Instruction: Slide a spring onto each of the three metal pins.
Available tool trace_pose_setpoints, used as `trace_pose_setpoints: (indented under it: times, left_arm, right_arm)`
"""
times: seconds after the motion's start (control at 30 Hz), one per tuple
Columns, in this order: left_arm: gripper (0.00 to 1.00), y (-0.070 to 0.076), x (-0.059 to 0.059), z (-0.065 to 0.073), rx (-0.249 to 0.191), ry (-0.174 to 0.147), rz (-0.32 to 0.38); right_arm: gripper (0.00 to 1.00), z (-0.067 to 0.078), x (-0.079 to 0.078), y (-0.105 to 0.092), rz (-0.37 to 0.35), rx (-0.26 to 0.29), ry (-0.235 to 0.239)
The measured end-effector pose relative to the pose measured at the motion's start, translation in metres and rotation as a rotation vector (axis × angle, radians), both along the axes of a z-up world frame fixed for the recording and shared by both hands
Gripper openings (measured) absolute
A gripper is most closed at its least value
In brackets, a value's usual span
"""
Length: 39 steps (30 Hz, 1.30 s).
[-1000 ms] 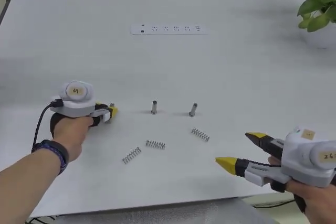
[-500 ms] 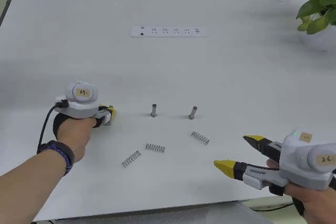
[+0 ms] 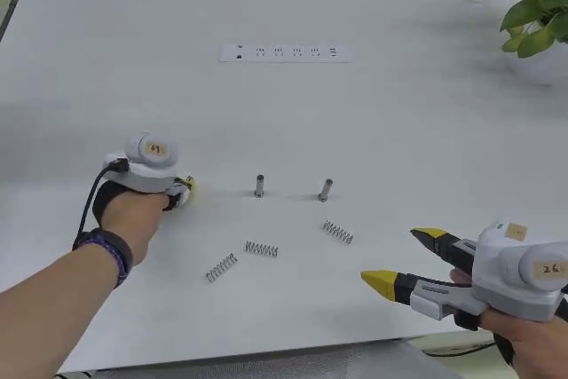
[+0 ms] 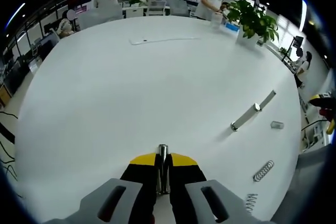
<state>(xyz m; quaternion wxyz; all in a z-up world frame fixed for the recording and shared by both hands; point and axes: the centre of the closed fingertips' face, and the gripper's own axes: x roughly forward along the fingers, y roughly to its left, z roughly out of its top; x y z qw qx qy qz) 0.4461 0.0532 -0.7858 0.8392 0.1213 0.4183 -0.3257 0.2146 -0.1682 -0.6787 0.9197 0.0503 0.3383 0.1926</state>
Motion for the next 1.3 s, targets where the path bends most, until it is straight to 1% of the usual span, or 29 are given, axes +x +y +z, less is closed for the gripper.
trace_pose_setpoints:
  times: [0.07, 0.27, 0.73, 0.87, 0.93, 1.2, 1.3]
  left_arm:
    - [0.00, 0.0000, -0.0010, -0.0001, 0.019, -0.004, -0.020]
    - [0.00, 0.0004, -0.0031, 0.0000, 0.042, -0.004, -0.041]
    - [0.00, 0.0046, -0.0072, 0.0007, 0.034, 0.013, -0.028]
    - [0.00, 0.0052, -0.0074, -0.0007, 0.049, 0.007, -0.040]
    - [0.00, 0.0049, -0.0071, -0.0001, 0.051, -0.002, -0.042]
    - [0.00, 0.0015, -0.0051, -0.0002, 0.049, -0.020, -0.053]
    - [0.03, -0.0011, -0.0041, -0.0001, 0.046, -0.024, -0.056]
  right_arm:
    - [0.68, 0.0003, -0.0002, 0.0001, -0.001, 0.001, -0.001]
    - [0.68, 0.0006, -0.0003, -0.0012, -0.006, 0.001, -0.003]
    - [0.67, -0.0004, -0.0012, -0.0026, -0.013, 0.006, -0.002]
    - [0.67, -0.0006, -0.0010, -0.0020, -0.013, 0.008, -0.002]
    - [0.67, -0.0005, -0.0010, -0.0016, -0.013, 0.008, -0.002]
    - [0.67, -0.0014, -0.0027, -0.0019, -0.015, 0.010, 0.002]
    - [0.67, -0.0014, -0.0030, -0.0020, -0.015, 0.010, 0.003]
